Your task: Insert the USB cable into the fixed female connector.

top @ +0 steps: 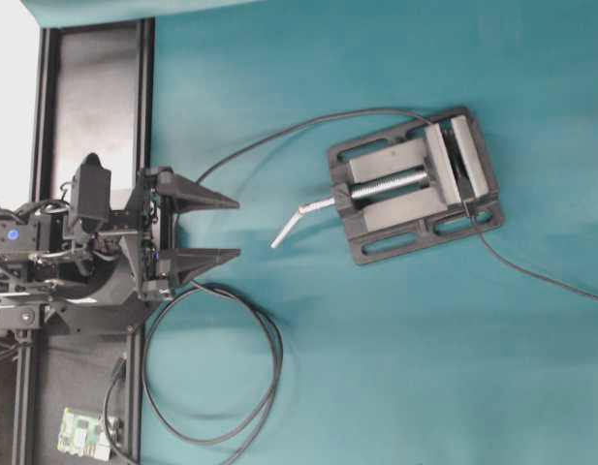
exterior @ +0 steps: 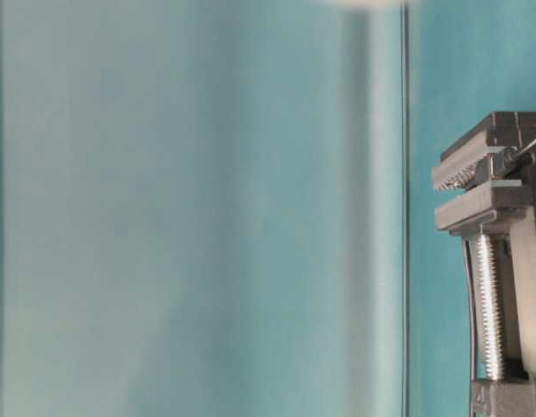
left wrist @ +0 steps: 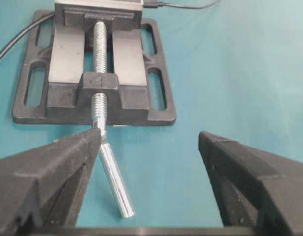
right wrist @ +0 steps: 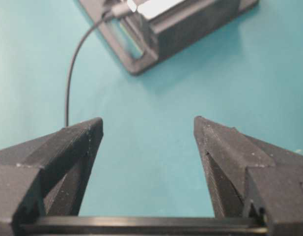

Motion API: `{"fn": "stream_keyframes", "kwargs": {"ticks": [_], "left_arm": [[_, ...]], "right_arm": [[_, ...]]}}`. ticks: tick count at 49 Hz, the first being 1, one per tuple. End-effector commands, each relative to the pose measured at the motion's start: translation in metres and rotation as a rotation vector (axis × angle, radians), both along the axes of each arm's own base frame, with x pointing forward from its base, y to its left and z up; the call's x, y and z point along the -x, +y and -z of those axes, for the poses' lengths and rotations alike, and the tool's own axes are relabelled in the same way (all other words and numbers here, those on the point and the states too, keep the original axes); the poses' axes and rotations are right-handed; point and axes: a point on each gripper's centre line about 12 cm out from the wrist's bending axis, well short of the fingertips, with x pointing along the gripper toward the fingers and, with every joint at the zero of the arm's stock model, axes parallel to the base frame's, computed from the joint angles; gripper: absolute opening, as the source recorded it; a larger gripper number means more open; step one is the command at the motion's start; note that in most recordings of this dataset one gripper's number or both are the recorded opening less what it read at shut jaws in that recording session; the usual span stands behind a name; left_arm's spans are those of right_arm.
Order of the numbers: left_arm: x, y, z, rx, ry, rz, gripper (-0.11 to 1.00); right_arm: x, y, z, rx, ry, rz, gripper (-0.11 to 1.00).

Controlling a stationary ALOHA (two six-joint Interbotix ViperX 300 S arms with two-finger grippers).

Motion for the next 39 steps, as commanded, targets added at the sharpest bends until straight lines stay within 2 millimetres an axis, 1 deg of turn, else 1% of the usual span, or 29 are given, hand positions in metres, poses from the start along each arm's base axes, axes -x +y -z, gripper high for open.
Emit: {"fn": "stream_keyframes", "kwargs": {"ticks": [1, 9, 15, 21, 27, 39], "left_arm": [[-0.002, 0.0, -0.004, 0.006, -0.009, -0.002, 0.96], [-0.002, 0.0, -0.004, 0.006, -0.008, -0.002, 0.96], [-0.002, 0.0, -0.004, 0.006, -0.009, -0.002, 0.96], [-0.002, 0.0, -0.004, 0.006, -0.008, -0.002, 0.96], [-0.002, 0.0, -0.004, 0.006, -0.008, -0.002, 0.96], [-0.002, 0.0, -0.004, 0.006, -0.009, -0.002, 0.96]], "right_arm": [[0.008, -0.01, -0.008, 0.024, -0.056, 0.008, 0.77], [0.027, -0.027, -0.009, 0.059, -0.118, 0.035, 0.77], [0.037, -0.032, -0.01, 0.077, -0.156, 0.028, 0.77], [0.043, -0.029, -0.003, 0.066, -0.147, -0.033, 0.77], [0.045, -0.023, 0.005, 0.042, -0.115, -0.09, 0.77], [0.046, -0.014, 0.011, 0.003, -0.081, -0.165, 0.77]]}}
